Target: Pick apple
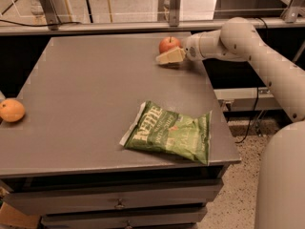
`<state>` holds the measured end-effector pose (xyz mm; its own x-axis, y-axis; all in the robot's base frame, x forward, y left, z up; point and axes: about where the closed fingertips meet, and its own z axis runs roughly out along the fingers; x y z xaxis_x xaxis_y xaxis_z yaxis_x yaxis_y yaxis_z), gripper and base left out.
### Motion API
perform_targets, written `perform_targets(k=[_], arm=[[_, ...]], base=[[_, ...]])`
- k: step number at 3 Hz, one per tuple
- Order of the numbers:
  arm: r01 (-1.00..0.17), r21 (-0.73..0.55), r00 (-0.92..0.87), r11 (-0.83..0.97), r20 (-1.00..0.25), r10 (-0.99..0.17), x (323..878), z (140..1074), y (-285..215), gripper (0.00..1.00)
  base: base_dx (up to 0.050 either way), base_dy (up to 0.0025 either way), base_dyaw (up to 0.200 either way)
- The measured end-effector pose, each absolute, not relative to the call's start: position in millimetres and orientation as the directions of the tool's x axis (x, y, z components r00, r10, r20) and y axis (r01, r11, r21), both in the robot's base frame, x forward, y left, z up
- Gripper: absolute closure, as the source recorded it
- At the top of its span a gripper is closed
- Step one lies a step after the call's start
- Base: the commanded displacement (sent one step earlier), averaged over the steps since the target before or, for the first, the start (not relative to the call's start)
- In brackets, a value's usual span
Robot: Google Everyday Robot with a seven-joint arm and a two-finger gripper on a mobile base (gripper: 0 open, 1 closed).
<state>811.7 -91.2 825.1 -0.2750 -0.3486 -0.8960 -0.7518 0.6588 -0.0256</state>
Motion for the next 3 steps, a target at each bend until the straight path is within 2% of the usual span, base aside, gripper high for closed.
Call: perform_targets(k=[3], arm=[[-0.794, -0.019, -0.202, 0.607, -0.934, -0.293, 809.9, 852.5, -64.4, 0.88]], base=[[0.0, 0.0, 0.0]])
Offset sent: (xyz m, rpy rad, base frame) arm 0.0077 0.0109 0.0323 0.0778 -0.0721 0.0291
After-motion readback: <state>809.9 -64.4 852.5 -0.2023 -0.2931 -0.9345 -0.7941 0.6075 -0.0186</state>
